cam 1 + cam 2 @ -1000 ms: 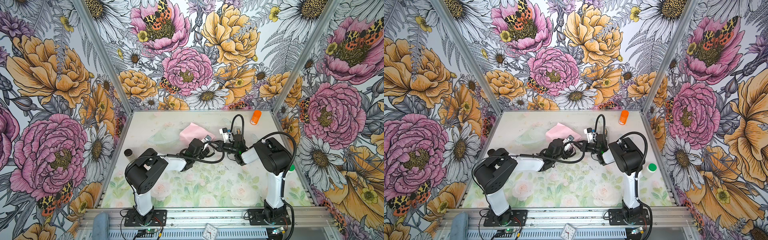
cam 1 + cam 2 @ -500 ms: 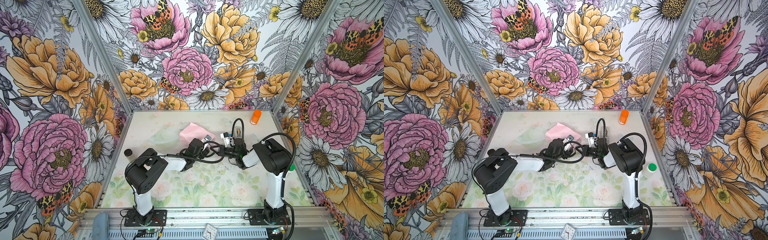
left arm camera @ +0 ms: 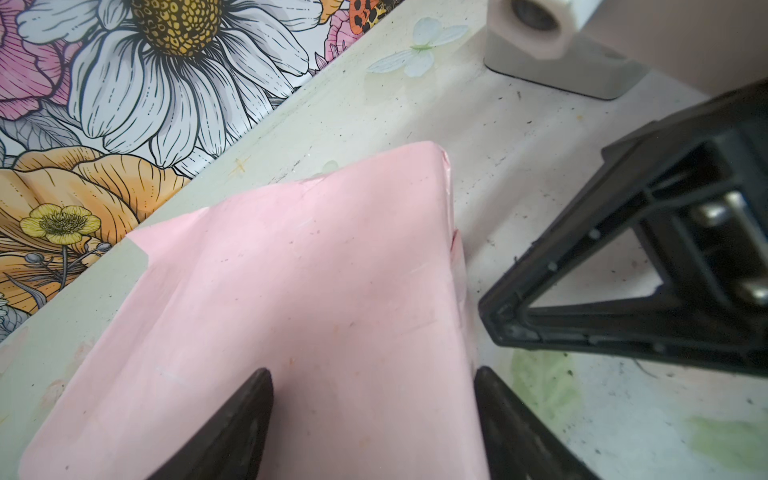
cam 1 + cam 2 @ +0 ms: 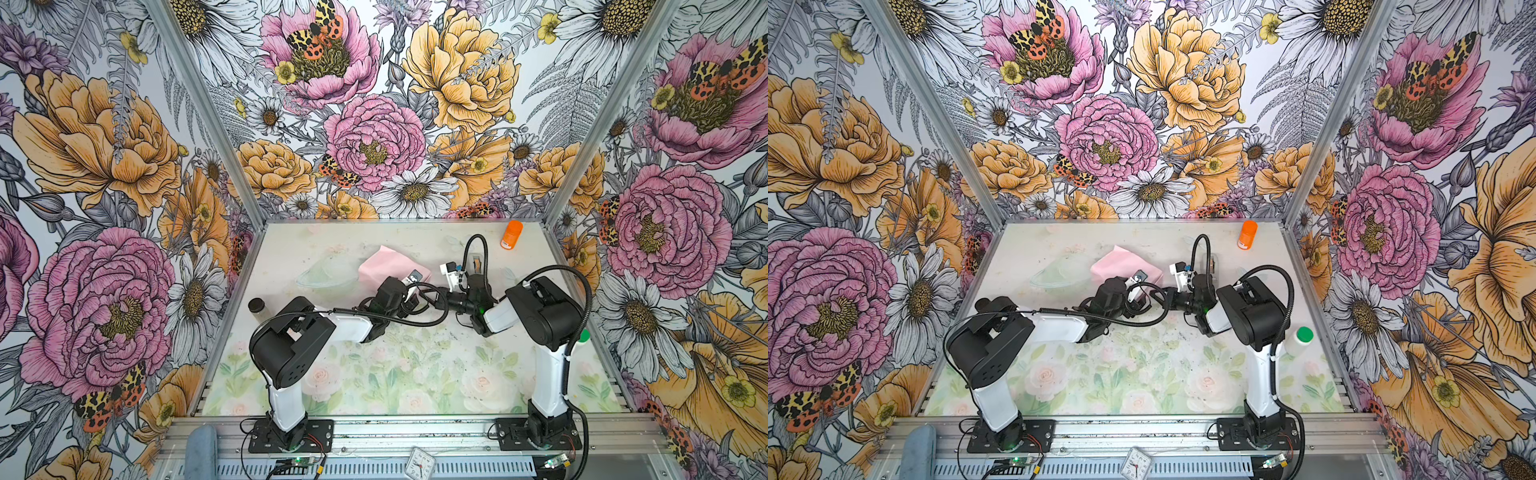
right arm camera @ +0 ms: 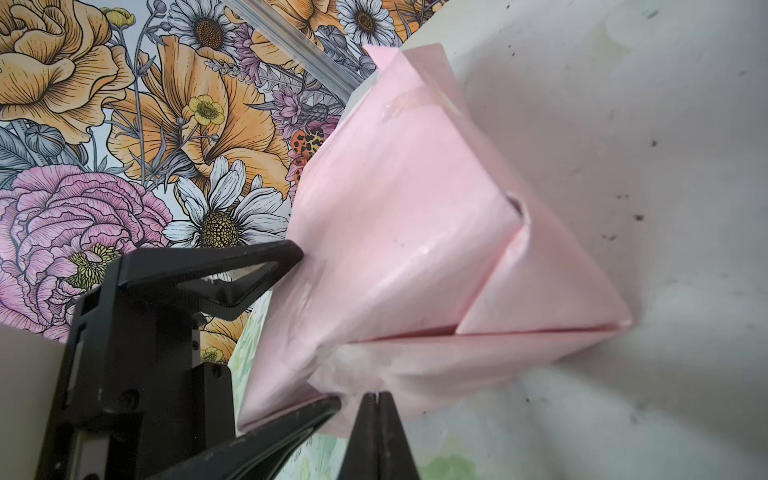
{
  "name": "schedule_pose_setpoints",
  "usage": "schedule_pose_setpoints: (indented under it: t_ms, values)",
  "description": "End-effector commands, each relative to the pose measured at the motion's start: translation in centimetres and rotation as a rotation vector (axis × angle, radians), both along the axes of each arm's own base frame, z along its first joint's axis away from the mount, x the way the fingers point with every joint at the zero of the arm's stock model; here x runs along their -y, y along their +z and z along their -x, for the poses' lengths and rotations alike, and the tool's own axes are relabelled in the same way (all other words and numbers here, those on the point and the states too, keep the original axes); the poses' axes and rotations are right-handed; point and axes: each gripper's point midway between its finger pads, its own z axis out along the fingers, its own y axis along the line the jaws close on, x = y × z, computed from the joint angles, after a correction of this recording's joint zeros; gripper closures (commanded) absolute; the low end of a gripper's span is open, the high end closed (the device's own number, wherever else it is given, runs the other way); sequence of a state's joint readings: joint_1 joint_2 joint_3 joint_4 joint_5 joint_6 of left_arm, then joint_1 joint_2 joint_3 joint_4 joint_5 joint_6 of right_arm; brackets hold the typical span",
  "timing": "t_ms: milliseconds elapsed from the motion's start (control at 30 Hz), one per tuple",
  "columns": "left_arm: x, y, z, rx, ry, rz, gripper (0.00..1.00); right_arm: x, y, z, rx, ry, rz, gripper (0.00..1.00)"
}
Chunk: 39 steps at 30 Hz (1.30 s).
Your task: Wrap the gift box in paper
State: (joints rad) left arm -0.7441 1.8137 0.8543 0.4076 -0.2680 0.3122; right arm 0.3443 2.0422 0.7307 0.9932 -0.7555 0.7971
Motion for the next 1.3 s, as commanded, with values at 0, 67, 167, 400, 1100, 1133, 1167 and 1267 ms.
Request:
schedule_pose_setpoints:
  t_ms: [0, 67, 167, 400, 1100, 1133, 1167, 1267]
  values:
    - [-0.3, 0.4, 0.3, -0.010, -0.004, 0.030, 0.23, -0.8, 1.6, -0.8, 0.060, 0.005, -0.025, 1.00]
    - [-0.3, 0.5, 0.2, -0.010, -0.003, 0.030, 0.23, -0.9, 1.6, -1.0, 0.060, 0.008, -0.029, 1.00]
    - [-0.3, 0.4, 0.2, -0.011, -0.005, 0.031, 0.23, -1.1, 1.6, -1.3, 0.062, 0.006, -0.035, 1.00]
    - [-0.1, 0.5, 0.3, -0.012, -0.011, 0.034, 0.23, -1.4, 1.2, -2.2, 0.054, -0.003, -0.039, 1.00]
    - [-9.1, 11.4, 2.6, -0.191, 0.363, 0.467, 0.08, 2.8, 6.6, -3.6, 0.126, -0.113, 0.360, 0.53]
    - [-9.9, 11.2, 2.8, -0.220, 0.385, 0.491, 0.09, 2.6, 6.8, -4.2, 0.125, -0.108, 0.376, 0.53]
    - [-10.1, 10.9, 3.2, -0.255, 0.382, 0.512, 0.08, 2.6, 6.7, -4.6, 0.115, -0.101, 0.395, 0.53]
    - [-11.2, 10.0, 4.3, -0.321, 0.402, 0.560, 0.08, 2.2, 5.7, -5.9, 0.069, -0.070, 0.452, 0.53]
